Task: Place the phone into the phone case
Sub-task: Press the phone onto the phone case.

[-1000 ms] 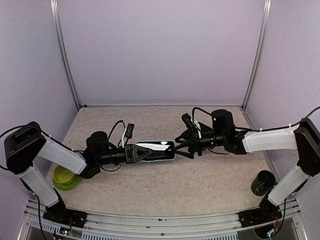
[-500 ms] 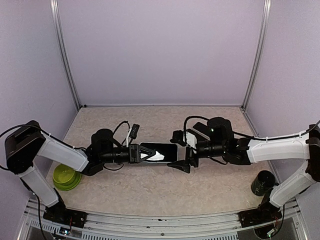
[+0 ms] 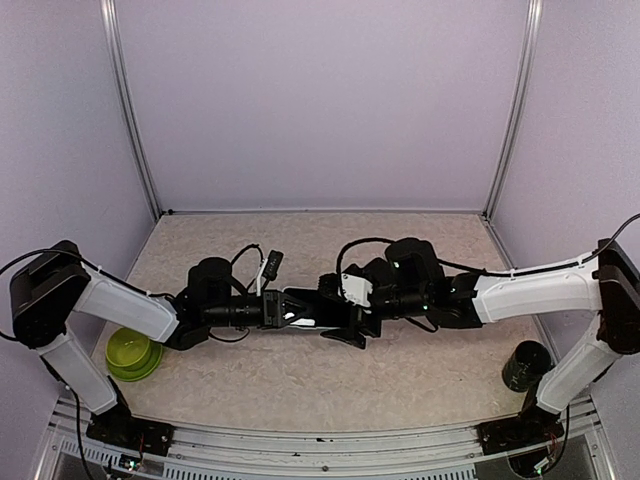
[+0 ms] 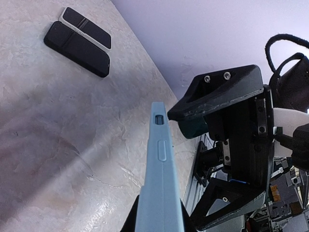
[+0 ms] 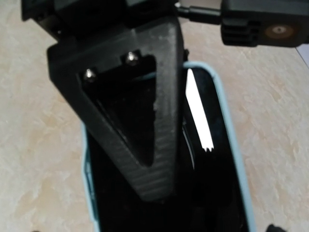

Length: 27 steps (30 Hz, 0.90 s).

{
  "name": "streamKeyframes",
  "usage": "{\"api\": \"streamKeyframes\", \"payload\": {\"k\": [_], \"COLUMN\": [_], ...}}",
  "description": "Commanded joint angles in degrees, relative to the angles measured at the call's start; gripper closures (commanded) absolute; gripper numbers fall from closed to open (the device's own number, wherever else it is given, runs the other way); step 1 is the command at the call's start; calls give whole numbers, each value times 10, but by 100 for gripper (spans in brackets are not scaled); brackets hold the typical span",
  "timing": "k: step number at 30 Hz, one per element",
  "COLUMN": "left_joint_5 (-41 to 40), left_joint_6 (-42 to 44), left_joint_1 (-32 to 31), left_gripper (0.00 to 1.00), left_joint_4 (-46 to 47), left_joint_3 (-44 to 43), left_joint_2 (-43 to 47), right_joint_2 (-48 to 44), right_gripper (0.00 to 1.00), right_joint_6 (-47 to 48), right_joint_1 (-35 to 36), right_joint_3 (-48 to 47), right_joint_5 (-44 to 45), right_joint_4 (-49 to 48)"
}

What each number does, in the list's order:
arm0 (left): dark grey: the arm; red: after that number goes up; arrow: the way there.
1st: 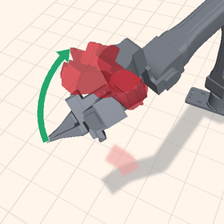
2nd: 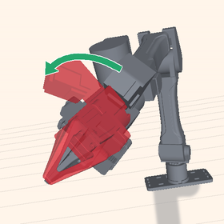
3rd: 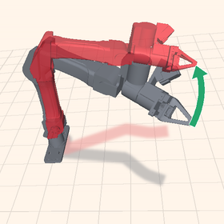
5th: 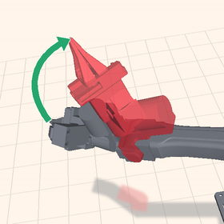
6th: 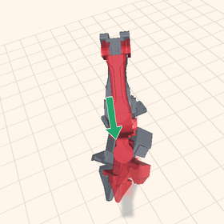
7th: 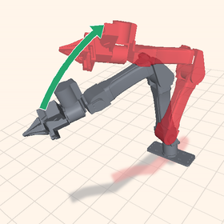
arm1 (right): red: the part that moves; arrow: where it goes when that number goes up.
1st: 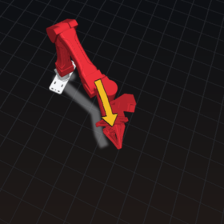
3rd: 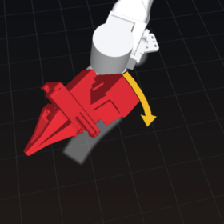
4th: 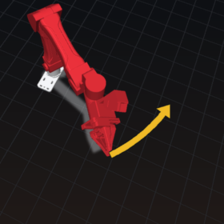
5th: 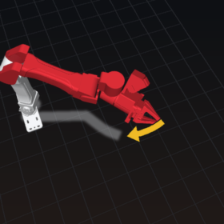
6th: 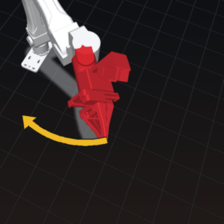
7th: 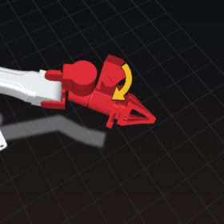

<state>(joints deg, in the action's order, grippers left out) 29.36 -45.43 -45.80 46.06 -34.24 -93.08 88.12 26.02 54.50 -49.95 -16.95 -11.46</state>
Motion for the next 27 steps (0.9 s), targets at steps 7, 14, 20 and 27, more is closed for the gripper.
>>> {"api": "streamKeyframes", "payload": {"k": [7, 14, 20, 27], "left_joint_5": [-4, -3, -8, -5], "left_joint_6": [18, 19, 24, 24], "left_joint_1": [-5, -8, -8, -9], "left_gripper": [100, 100, 100, 100], "left_joint_4": [22, 19, 10, 4], "left_joint_3": [-27, -29, -32, -47], "left_joint_2": [-3, -2, 1, -8], "right_joint_2": [23, 45, 57, 58], "right_gripper": [0, 0, 0, 0], "right_joint_6": [3, -5, -5, -11], "right_joint_1": [13, 20, 24, 25], "right_joint_3": [-36, -49, -58, -62], "right_joint_5": [10, 32, 32, 22], "right_joint_4": [24, 18, 31, 38]}}
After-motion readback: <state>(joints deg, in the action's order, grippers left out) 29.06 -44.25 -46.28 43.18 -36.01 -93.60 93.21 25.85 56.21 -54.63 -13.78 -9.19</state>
